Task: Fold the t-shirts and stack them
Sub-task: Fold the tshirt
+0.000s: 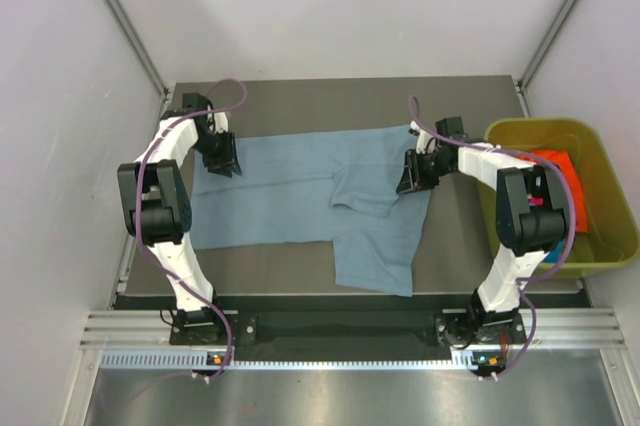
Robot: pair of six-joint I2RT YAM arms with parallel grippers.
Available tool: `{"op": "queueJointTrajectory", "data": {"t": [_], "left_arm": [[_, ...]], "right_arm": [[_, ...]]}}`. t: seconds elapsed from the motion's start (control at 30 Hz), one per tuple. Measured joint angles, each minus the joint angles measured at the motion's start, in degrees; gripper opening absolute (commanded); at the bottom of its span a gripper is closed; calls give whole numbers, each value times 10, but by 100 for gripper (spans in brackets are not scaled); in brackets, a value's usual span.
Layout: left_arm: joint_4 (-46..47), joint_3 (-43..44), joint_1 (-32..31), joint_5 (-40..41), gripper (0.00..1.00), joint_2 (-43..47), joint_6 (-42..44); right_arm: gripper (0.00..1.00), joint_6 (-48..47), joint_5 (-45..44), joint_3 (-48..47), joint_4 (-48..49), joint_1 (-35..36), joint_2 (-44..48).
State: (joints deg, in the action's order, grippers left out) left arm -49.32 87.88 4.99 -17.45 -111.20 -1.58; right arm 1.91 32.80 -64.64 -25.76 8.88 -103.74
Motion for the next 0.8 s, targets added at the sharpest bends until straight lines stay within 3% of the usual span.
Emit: {"op": "queueJointTrajectory", "data": {"t": [0.1, 0.17, 0.8], "left_arm": [[0, 0, 0, 4, 37, 0, 0], [0, 0, 0, 4, 37, 0, 0], [0, 0, 0, -1, 36, 0, -2]], "right_arm": [[5, 4, 0, 0, 2, 4, -4], [0, 7, -1, 0, 3, 6, -4], [0, -26, -56, 13, -15, 7, 68]]}}
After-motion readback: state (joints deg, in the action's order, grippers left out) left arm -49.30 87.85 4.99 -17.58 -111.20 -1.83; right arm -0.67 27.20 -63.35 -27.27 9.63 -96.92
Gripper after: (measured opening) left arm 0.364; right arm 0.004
